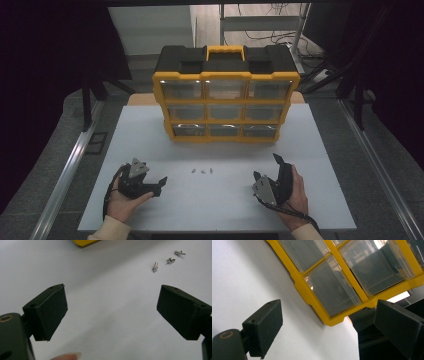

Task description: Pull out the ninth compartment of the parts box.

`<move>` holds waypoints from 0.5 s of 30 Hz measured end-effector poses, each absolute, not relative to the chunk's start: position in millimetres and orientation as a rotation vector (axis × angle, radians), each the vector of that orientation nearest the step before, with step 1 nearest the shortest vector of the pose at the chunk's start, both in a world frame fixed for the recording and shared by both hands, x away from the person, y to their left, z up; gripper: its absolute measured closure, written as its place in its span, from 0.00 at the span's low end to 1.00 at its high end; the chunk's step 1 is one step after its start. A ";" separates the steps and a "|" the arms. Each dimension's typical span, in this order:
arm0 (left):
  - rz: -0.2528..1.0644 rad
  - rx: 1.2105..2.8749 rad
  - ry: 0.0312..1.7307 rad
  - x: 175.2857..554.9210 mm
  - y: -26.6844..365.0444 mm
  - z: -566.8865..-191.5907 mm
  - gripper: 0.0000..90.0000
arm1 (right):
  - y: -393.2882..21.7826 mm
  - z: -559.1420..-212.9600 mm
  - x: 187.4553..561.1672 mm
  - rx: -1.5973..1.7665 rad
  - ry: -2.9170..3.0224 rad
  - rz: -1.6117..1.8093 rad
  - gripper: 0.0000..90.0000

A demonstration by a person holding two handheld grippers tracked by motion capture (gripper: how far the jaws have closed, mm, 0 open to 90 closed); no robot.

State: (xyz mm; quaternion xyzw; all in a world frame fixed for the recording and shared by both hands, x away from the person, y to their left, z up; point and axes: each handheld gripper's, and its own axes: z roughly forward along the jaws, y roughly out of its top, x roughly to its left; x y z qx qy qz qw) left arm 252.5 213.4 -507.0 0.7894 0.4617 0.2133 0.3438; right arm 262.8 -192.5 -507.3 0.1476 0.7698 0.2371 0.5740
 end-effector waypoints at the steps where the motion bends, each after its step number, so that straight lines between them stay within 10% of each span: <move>1: 0.554 2.051 1.200 252.5 213.4 -507.0 0.11 | -192.5 -507.0 262.7 0.343 1.807 0.551 0.09; 15: 0.554 2.053 1.200 252.5 213.6 -507.1 0.11 | -191.3 -508.9 263.0 0.288 1.789 0.519 0.10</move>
